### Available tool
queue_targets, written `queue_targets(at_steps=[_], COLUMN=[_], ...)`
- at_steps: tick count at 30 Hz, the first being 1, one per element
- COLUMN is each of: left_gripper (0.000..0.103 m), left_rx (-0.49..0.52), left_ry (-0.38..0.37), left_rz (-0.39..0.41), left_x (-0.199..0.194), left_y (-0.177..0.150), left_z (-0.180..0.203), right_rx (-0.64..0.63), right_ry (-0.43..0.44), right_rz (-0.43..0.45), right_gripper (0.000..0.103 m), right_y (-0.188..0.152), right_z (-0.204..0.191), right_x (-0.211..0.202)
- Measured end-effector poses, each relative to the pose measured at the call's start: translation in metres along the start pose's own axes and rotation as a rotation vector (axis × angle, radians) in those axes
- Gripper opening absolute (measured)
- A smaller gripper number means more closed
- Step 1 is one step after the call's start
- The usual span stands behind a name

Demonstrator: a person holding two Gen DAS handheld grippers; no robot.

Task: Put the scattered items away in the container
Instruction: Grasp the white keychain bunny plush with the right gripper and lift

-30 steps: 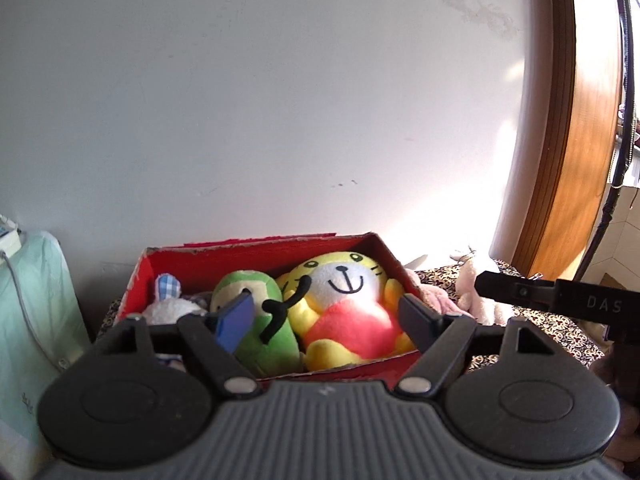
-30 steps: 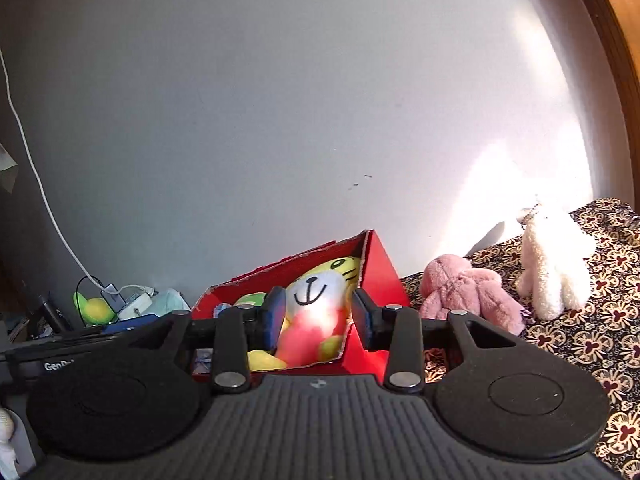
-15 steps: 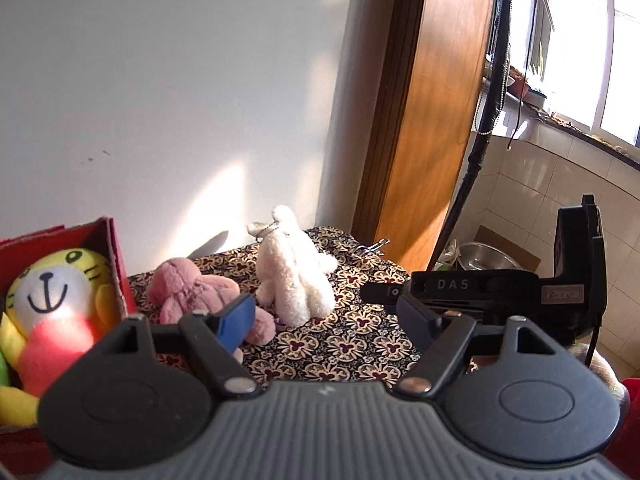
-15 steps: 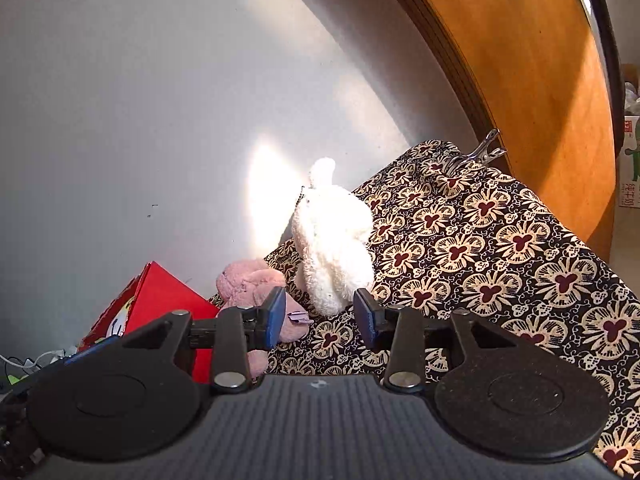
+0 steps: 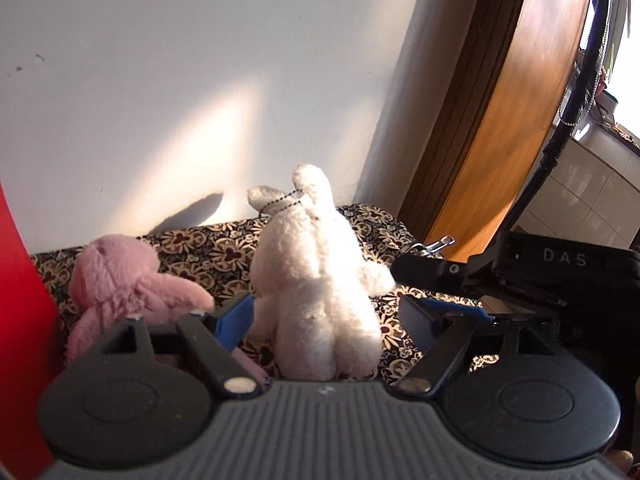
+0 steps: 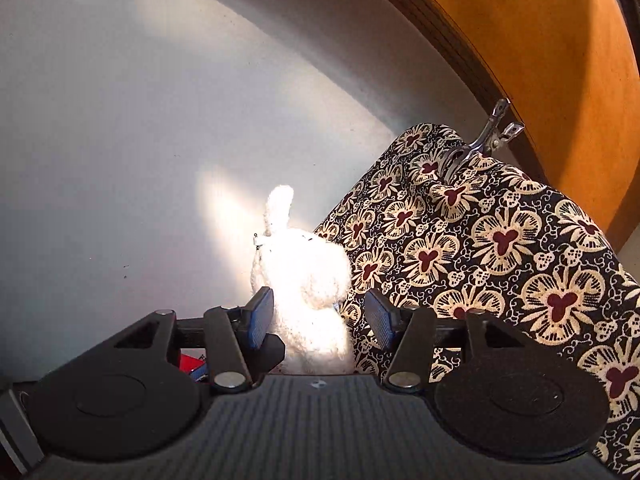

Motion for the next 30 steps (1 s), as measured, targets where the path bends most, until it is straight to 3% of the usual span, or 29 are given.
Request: queue_targets(at_steps=[10,12,13,20,30], left_gripper=[0.070,0.069,0.067,0.064,0.064], left_rx=[-0.047,-0.039,-0.039,-0.016,0.109], left_ry=[-0.039,-0.038,-0.041,-0.108,-0.136], left_rz=[-0.076,-0.080,-0.083,-0.088,-0.106], left_x=[0.031,0.030,0.029,0.001,-0.068], left_y=[-0.010,-0.010,-0.010,-0.018,-0.066], left_z=[-0.011,-0.010,-0.010,0.011,0.055], right_rx=[0.005,0.018,0.027,0.024,0.039], right_ry=[0.042,0.068,0.084,0.077,0.070], right_rz=[-0.070,-0.076,-0.076,-0.053,-0.025], right_gripper=[0.054,0.046,0.035,0.033,0.033], right_y=[0.001,-0.001,-0.001,-0.015,-0.075], right_z=[-0.001,-0.002,-0.003,-0.003,-0.003], right_x=[0.043,0.043,0.040,-0.004,-0.077])
Point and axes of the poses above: each gripper's, at about its wrist camera, not at the fingertips, and x roughly the way its jaws point, z to its right, y to its top, the point moved 3 cm from there along x, roughly the way its jaws point, and after that the axes turned 4 degrees about -y, right-handed, at the moved point
